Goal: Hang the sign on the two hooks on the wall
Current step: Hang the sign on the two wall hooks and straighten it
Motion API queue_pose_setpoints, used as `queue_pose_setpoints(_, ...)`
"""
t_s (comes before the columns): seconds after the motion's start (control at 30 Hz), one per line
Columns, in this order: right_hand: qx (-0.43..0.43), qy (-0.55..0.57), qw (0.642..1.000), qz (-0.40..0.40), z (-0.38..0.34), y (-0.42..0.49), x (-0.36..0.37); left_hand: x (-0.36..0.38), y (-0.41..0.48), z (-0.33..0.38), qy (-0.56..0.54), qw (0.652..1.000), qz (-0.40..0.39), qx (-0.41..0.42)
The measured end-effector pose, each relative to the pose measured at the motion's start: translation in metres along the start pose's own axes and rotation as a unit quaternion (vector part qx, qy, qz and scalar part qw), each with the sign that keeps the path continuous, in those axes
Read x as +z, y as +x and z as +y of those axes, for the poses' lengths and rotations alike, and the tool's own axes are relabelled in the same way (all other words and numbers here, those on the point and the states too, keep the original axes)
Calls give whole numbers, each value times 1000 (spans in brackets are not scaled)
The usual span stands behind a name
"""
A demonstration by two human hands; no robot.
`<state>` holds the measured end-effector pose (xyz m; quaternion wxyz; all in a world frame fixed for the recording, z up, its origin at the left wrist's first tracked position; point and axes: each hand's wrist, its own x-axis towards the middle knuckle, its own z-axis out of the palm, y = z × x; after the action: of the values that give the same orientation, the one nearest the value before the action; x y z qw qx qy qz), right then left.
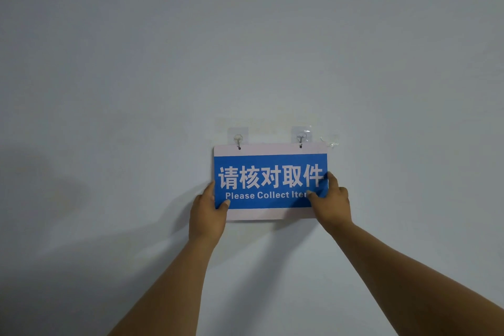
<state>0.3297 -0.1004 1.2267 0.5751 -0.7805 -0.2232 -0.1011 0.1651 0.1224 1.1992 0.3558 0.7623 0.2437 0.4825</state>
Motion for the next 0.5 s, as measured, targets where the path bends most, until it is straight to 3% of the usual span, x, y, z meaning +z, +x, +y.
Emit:
queue_pose_setpoints(0.27,36,-20,999,2,17,1,1,-9,-1,0,-41,996,2,-77)
queue_pose_setpoints(0.5,26,6,1000,-16,21,3,4,-3,-4,7,-51,996,-45,-52)
